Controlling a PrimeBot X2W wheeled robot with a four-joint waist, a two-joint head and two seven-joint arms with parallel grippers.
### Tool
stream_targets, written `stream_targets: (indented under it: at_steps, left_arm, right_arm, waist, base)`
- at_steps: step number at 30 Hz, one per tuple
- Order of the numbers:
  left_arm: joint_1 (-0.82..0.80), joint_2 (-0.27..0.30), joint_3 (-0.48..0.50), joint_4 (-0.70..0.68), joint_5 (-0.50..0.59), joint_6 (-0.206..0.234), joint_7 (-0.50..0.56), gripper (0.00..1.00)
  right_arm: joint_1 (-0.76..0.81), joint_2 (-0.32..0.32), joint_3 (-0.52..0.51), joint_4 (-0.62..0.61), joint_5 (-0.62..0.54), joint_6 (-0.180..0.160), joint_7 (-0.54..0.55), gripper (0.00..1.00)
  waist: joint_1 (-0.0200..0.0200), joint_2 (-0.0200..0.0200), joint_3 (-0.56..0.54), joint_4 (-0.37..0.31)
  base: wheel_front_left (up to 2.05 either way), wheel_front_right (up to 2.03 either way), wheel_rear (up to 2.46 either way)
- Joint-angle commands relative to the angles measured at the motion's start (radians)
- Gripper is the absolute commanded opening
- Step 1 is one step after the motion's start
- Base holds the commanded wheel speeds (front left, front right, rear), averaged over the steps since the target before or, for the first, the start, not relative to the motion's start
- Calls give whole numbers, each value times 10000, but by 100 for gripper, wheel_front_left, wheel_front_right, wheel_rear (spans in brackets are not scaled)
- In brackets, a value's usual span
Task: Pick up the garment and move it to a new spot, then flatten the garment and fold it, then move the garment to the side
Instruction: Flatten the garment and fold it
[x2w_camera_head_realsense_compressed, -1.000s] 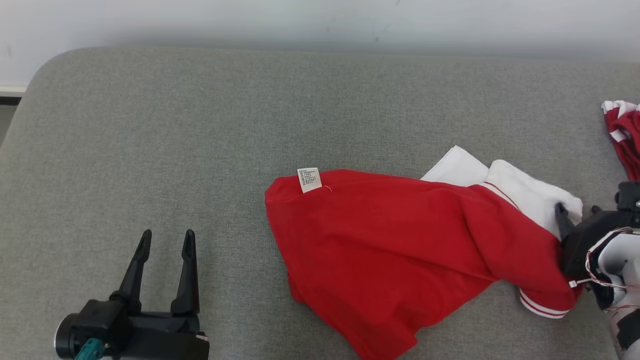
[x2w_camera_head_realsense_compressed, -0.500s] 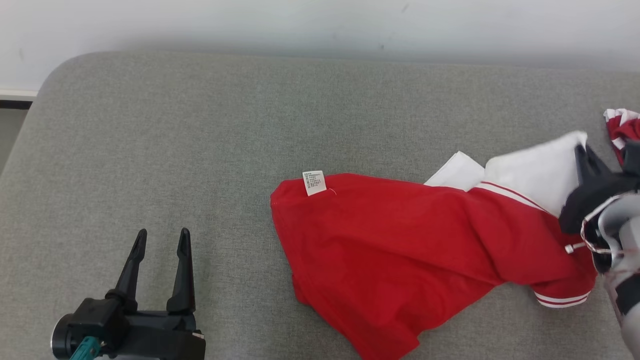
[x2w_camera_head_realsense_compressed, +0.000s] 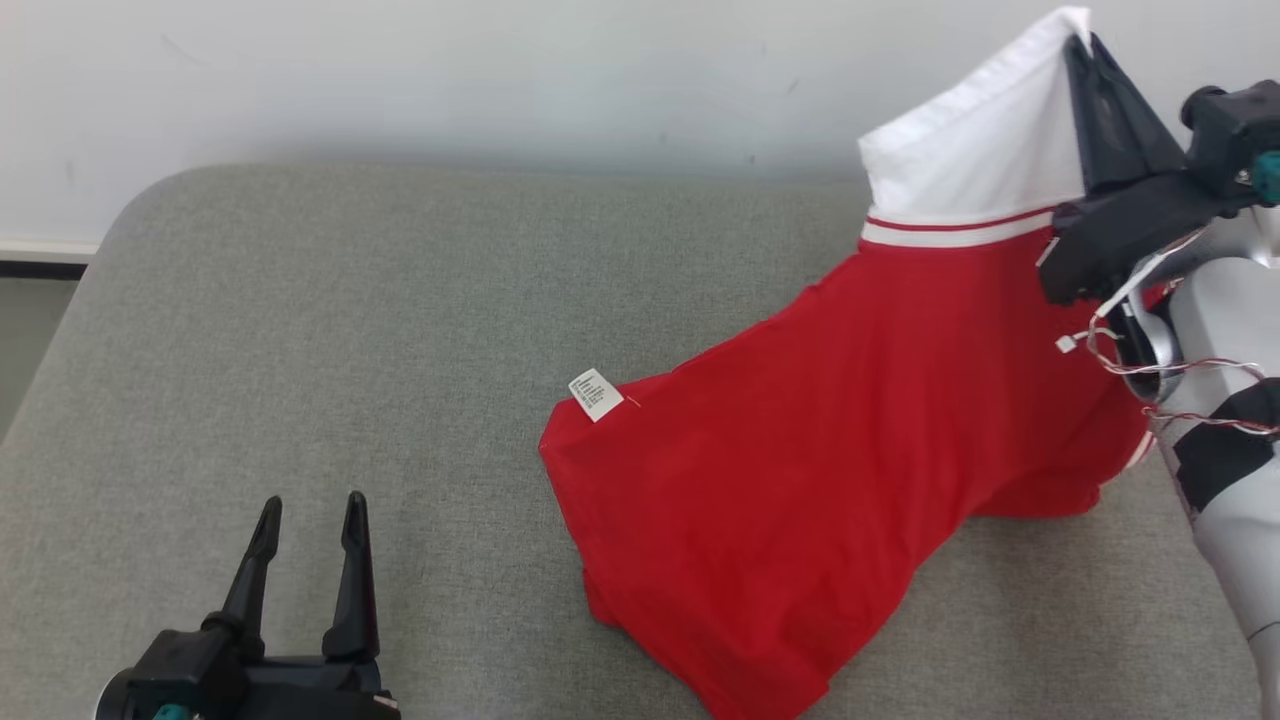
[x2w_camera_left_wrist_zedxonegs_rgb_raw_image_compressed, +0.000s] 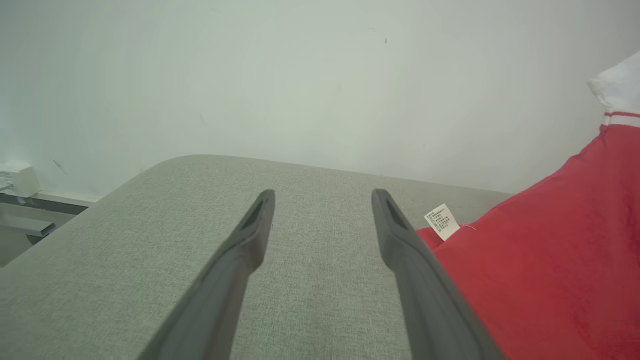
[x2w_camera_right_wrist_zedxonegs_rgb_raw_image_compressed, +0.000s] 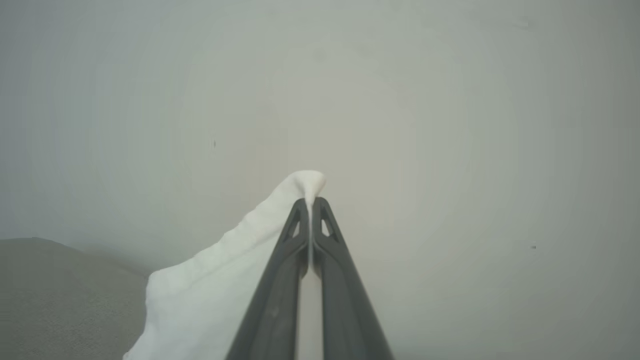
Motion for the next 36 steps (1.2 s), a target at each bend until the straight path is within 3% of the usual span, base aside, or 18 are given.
stream_targets:
  at_steps: [1, 10, 17, 22, 27, 34, 35, 36]
  left_arm:
    - [113, -9, 48, -8, 12, 12, -34, 100]
    - [814, -102, 428, -207, 143, 10, -34, 100]
    - [1085, -202, 587, -405, 242, 17, -34, 100]
    - [956, -232, 542, -418, 283, 15, -34, 100]
    - [846, -248, 491, -430, 291, 13, -34, 100]
    - [771, -200, 394, -383, 243, 12, -34, 100]
    - [774, -183, 390, -369, 231, 12, -34, 100]
    - [785, -176, 389, -353, 217, 12, -34, 100]
  right_arm:
    - [145, 34, 68, -138, 18, -26, -43, 0]
    - [2684, -455, 595, -3077, 119, -26, -106, 0]
    - [5784, -869, -38, -5616, 55, -26, -110, 0]
    - [7840, -695, -657, -7054, -245, -26, -109, 0]
    - [9540, -321, -1126, -7759, -464, -26, -110, 0]
    - [10826, 151, -1248, -7502, -477, -26, -110, 0]
    - [10951, 189, -1188, -7410, -522, -26, -110, 12]
    - [10982, 257, -1157, -7433, -546, -26, -113, 57]
  waist:
    - [1, 0, -147, -111]
    - [1, 0, -766, -731]
    - [1, 0, -903, -1256]
    - [1, 0, -780, -1524]
    - [1, 0, -666, -1656]
    - [1, 0, -574, -1629]
    - [1, 0, -572, -1618]
    - [1, 0, -572, -1609]
  base:
    - [0, 0, 0]
    - [0, 0, 0]
    - [0, 0, 0]
    - [0, 0, 0]
    - [0, 0, 0]
    - [0, 0, 0]
    - [0, 0, 0]
    - [0, 0, 0]
